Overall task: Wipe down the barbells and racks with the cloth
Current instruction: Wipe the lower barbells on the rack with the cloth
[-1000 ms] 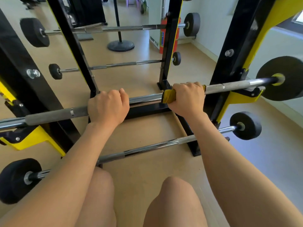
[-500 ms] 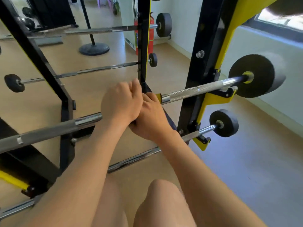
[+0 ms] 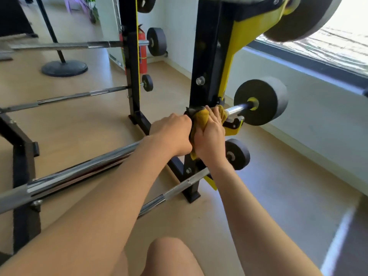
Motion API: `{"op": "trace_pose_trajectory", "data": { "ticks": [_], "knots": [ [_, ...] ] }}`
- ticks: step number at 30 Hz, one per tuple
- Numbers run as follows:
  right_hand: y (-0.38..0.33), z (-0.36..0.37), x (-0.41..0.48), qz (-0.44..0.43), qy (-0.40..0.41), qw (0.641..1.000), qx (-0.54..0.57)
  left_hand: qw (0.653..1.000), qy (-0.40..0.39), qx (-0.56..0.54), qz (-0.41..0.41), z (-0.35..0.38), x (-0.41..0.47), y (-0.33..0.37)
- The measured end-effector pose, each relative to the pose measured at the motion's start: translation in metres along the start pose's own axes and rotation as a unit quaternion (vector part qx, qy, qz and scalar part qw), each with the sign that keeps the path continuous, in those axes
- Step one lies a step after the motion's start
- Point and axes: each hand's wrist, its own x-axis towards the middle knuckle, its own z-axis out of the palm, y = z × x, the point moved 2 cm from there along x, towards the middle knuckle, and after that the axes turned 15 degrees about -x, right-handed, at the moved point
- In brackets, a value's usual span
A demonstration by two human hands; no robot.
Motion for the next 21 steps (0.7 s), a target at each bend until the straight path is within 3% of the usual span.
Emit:
{"op": "trace_pose_trajectory", "data": {
  "ticks": [2,4,6,8,12,17,21],
  "knots": [
    [-0.012,-0.01,-0.009,0.049,0.011,0.998,0.033,1.0,-0.002,0.007,-0.002,0.004,0.014,0.005],
    [-0.018,-0.017,-0.013,0.153,-0.015,0.981,0.121,0.999,0.004,-0.034,0.001,0.009,0.026,0.006],
    [-0.022,-0.005,-0.009,0.314,-0.145,0.896,0.278,0.998,0.006,-0.054,0.019,0.016,0.034,0.006],
    [-0.026,0.008,-0.002,0.395,-0.188,0.805,0.401,0.999,0.023,-0.032,0.033,0.023,0.037,0.004],
    [-0.019,0.003,0.02,0.434,-0.129,0.76,0.466,0.994,0.087,-0.035,0.056,0.029,0.04,0.0],
    [-0.005,-0.005,0.031,0.471,-0.065,0.651,0.592,0.988,0.053,-0.104,0.096,0.027,0.039,-0.007],
    [-0.018,-0.026,0.014,0.466,-0.03,0.623,0.628,0.983,0.062,-0.141,0.103,0.024,0.035,-0.009]
  ]
}}
